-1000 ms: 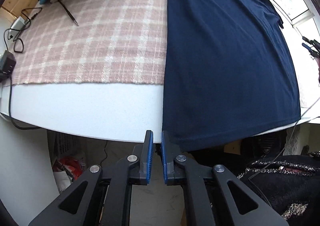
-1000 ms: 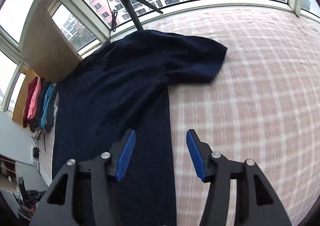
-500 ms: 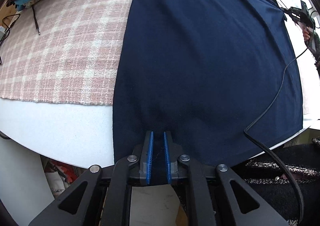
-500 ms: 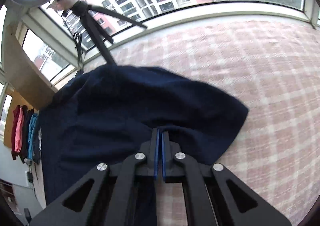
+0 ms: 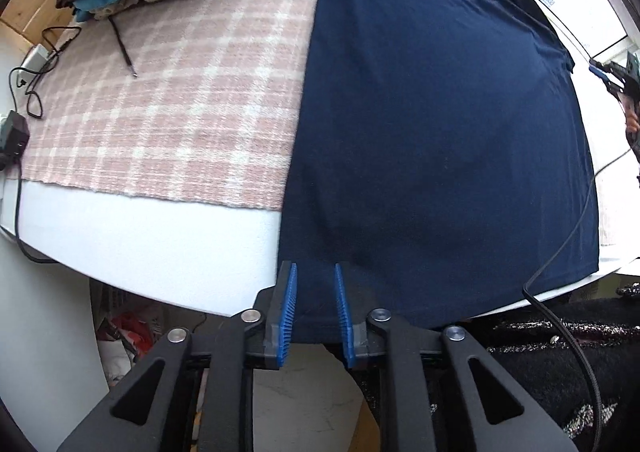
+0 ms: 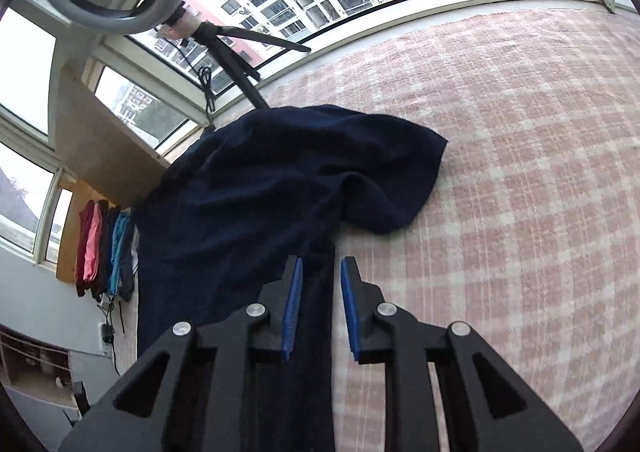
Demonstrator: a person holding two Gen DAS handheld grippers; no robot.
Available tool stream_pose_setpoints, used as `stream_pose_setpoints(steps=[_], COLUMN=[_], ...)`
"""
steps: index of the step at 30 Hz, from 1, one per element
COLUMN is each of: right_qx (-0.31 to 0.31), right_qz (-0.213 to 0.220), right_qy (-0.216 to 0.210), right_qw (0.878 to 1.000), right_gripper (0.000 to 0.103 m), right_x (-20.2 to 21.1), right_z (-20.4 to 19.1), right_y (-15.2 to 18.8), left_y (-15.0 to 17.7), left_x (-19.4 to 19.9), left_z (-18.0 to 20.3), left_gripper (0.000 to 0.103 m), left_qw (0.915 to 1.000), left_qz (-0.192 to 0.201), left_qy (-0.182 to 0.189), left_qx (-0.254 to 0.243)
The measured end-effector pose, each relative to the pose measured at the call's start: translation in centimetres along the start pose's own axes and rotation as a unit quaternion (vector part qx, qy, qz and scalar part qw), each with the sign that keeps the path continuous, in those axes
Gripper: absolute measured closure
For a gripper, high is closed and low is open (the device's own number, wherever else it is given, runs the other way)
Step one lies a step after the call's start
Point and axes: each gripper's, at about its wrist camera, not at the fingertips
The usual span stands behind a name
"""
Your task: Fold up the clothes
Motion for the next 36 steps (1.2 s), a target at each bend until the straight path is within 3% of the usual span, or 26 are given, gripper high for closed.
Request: stream_pose_setpoints(steps=[3, 9, 13, 22, 23, 24, 25, 27, 28, 30, 34, 36], right_qx=[0.004, -0.012, -0.023, 0.033, 0.036, 0.039, 0.043, 0.052, 0.057, 0.067, 0.070, 0.031], right_qz=[-0.020, -0.056, -0.065, -0.064, -0.065, -0.066, -0.062, -0.060, -0.060, -0.066, -0.034, -0.009], right_qy=[-0.005, 0.079, 0.115, 0.163, 0.164, 0.167, 0.170, 0.169, 0.167, 0.156, 0.133, 0.117], right_qw=[1.000, 0.995, 0.991, 0.984, 0.984, 0.983, 0.983, 0.982, 0.983, 0.983, 0.988, 0.993], right_gripper=[0.082, 0.081, 0.081, 0.077, 0.077, 0.077, 0.077, 0.077, 0.079, 0.099, 0.100, 0.100], right_x=[3.1, 7.3, 7.9, 7.9, 7.5, 7.3, 7.3, 7.4, 7.3, 7.2, 11.1, 13.8], right_z=[0.1, 0.9, 1.2, -1.1, -1.5, -1.6, -1.6, -1.8, -2.0, -2.5, -4.4, -3.7], right_y=[6.1, 22.4, 29.1, 34.3, 34.3, 34.6, 34.8, 35.0, 35.0, 34.9, 34.1, 34.1], left_y=[0.6, 1.7, 2.4, 5.5, 5.8, 6.1, 6.4, 6.9, 7.0, 7.2, 8.2, 9.1], left_x=[0.5, -1.2, -2.6, -3.8, -4.0, -4.1, -4.2, -4.4, -4.2, -3.6, 0.6, 2.0], left_z=[-1.1, -1.2, -1.2, 2.1, 2.5, 2.8, 3.2, 3.7, 3.8, 3.9, 2.5, 2.0], left_gripper=[0.077, 0.072, 0.071, 0.072, 0.077, 0.092, 0.101, 0.100, 0.100, 0.100, 0.100, 0.100], left_qw=[1.0000, 0.9990, 0.9977, 0.9947, 0.9941, 0.9936, 0.9929, 0.9916, 0.9911, 0.9904, 0.9914, 0.9912], left_qz=[-0.002, -0.008, -0.014, -0.005, -0.005, -0.006, -0.006, -0.005, -0.003, 0.000, 0.037, 0.050], left_qy=[-0.002, 0.009, 0.013, 0.015, 0.017, 0.018, 0.019, 0.022, 0.023, 0.026, 0.028, 0.030], left_qx=[-0.007, -0.044, -0.065, -0.102, -0.107, -0.112, -0.117, -0.128, -0.131, -0.136, -0.122, -0.119])
Point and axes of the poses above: each gripper's, at about its wrist camera, not at the fingertips, and x roughly against the way its jaws point, z to its right, y to its underside
